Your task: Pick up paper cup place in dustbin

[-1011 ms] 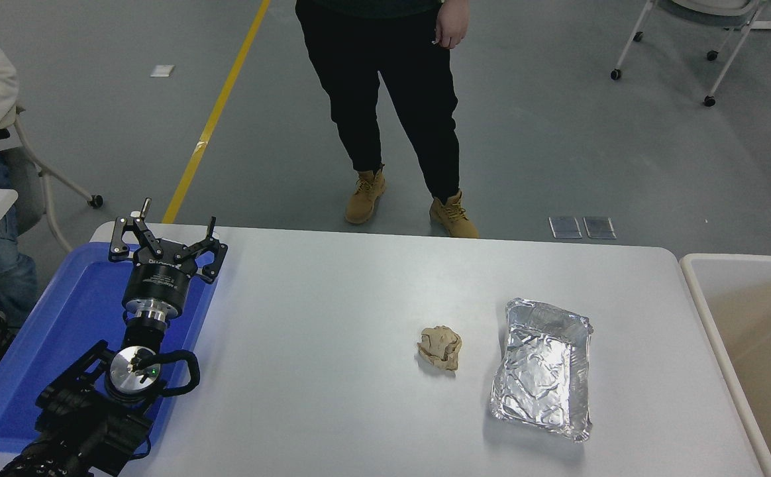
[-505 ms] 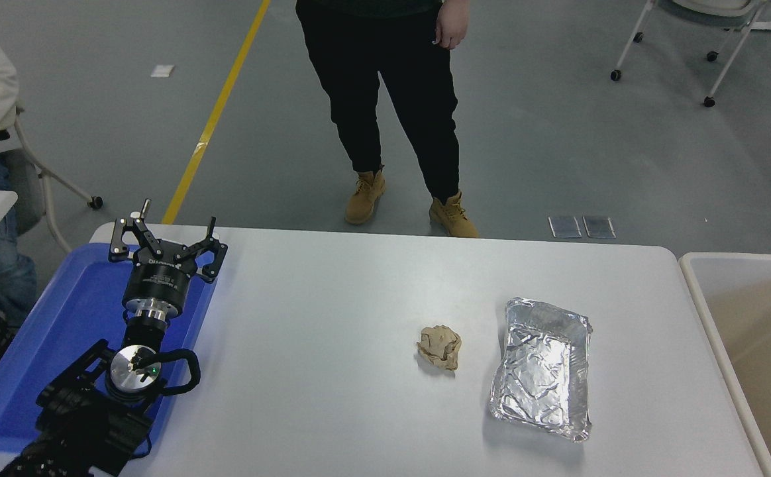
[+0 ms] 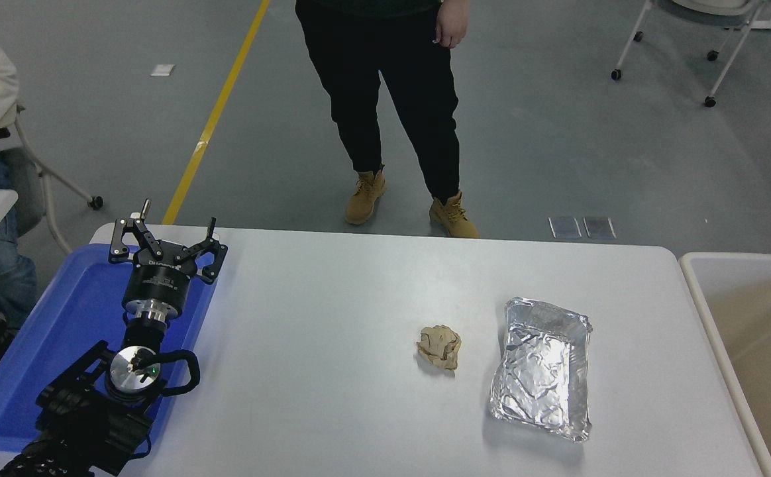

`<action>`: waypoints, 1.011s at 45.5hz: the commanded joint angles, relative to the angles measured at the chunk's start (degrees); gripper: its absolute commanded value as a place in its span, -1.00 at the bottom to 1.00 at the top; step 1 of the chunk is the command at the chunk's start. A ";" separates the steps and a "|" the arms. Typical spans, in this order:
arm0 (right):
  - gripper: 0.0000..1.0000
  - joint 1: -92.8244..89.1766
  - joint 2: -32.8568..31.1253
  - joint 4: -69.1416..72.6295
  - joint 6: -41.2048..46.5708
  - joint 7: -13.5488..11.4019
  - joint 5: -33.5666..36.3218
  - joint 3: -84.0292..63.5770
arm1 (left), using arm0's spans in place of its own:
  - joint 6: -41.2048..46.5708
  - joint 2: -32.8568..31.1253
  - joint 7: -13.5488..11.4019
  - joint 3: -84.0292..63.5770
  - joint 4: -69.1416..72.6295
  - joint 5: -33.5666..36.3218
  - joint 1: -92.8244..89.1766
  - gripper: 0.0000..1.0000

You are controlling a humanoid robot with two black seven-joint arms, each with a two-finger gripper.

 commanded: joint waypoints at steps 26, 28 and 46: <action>-1.00 -66.42 24.92 -43.84 -13.32 3.34 26.97 26.17 | 0.00 0.00 0.00 0.00 0.09 -0.01 0.00 1.00; -1.00 -68.17 26.68 -45.16 -13.41 3.17 28.12 26.08 | 0.08 0.00 -0.08 0.00 0.00 -0.01 0.00 1.00; -1.00 -74.77 34.77 -47.54 -15.60 0.44 32.78 25.99 | 0.08 0.00 -0.09 0.00 0.09 -0.01 0.00 1.00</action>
